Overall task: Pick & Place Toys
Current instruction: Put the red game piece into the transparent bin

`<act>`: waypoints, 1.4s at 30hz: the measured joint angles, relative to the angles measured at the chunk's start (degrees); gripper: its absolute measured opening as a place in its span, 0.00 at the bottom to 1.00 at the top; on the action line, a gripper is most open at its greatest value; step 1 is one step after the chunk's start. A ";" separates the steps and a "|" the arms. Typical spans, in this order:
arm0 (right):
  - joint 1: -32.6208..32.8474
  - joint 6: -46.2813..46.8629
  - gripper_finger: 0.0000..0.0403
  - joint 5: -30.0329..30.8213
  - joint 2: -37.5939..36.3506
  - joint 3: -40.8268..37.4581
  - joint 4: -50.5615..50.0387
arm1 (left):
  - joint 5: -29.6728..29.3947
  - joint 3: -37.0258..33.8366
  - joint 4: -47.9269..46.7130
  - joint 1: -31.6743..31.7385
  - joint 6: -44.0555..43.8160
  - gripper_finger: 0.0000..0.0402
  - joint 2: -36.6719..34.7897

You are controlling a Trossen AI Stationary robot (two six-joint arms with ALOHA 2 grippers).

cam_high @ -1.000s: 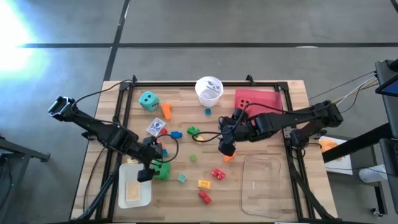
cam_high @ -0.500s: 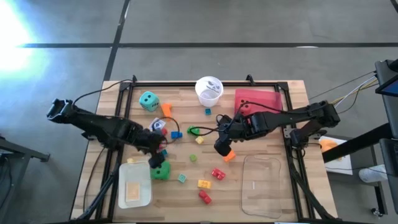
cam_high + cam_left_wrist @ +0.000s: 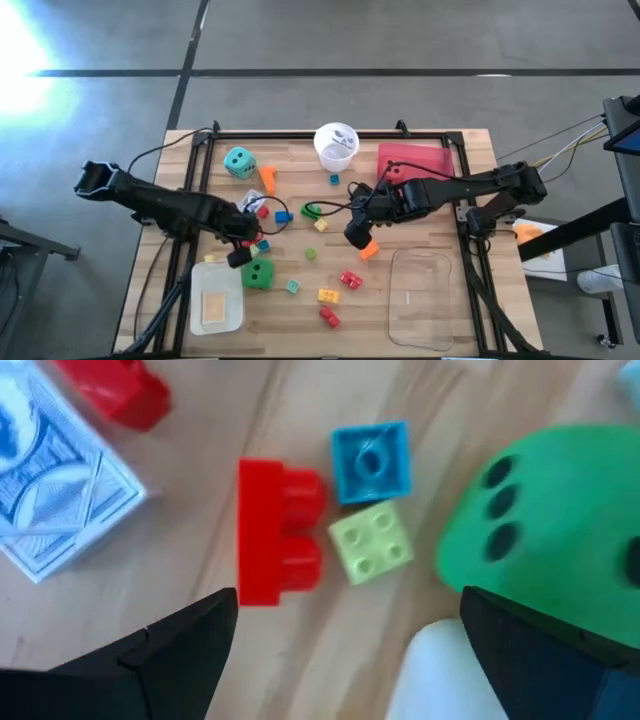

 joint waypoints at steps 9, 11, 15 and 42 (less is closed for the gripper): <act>-0.01 -0.25 0.91 0.02 -0.09 0.02 0.11 | -1.99 -5.48 3.05 0.46 -2.02 0.96 0.16; 0.01 -0.23 0.91 0.02 -0.09 0.04 0.20 | -2.50 -6.16 3.21 1.07 -3.44 0.96 0.18; -0.01 -0.54 0.91 0.04 -0.09 0.04 0.28 | -2.97 -6.94 5.62 2.79 -3.72 0.96 0.28; -0.01 -2.78 0.91 0.07 -0.09 0.07 0.35 | 2.57 -4.05 9.47 7.19 -0.46 0.65 11.08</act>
